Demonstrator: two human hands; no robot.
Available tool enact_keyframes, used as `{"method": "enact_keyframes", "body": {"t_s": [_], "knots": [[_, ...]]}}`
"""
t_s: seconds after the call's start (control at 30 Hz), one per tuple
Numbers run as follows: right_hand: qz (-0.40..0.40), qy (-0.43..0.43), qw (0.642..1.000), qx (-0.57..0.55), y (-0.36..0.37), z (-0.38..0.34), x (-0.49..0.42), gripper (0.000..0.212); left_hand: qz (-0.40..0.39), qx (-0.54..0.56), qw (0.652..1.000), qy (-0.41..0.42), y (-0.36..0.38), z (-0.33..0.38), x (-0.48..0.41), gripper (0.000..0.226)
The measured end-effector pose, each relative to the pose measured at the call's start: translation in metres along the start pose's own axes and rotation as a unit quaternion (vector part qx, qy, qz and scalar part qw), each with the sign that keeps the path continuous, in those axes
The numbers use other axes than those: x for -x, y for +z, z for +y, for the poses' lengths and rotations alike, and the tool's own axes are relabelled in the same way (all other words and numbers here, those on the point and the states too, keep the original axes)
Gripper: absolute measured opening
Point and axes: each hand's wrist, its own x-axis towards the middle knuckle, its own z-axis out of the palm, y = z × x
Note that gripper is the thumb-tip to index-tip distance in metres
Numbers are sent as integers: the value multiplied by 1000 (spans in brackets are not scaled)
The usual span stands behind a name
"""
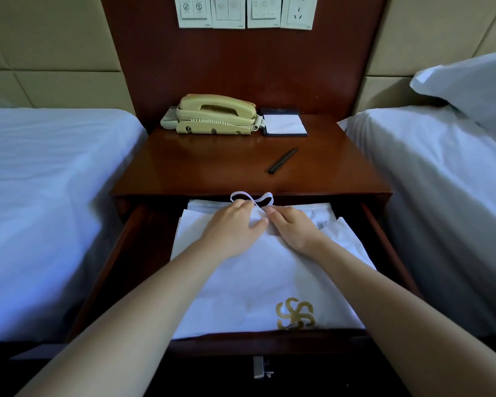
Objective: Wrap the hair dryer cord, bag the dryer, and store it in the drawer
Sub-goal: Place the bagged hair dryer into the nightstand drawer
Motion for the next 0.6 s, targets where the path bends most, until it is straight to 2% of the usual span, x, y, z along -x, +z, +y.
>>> {"method": "enact_keyframes", "body": {"t_s": [0.2, 0.27, 0.33, 0.5, 0.6], "knots": [[-23, 98, 989, -109, 3, -4, -25, 30, 8, 15, 999, -46, 5, -4, -2, 53], [-25, 148, 979, -138, 3, -3, -33, 38, 26, -1, 998, -50, 11, -9, 2, 57], [-28, 181, 976, -120, 4, 3, -38, 44, 49, -5, 997, -57, 16, -14, 3, 58], [-15, 120, 993, -13, 2, 11, -18, 42, 34, 52, 993, -101, 13, -28, -12, 53], [-12, 71, 997, -4, -14, 4, 10, 39, 99, -63, 986, -118, 10, -25, -12, 44]]}}
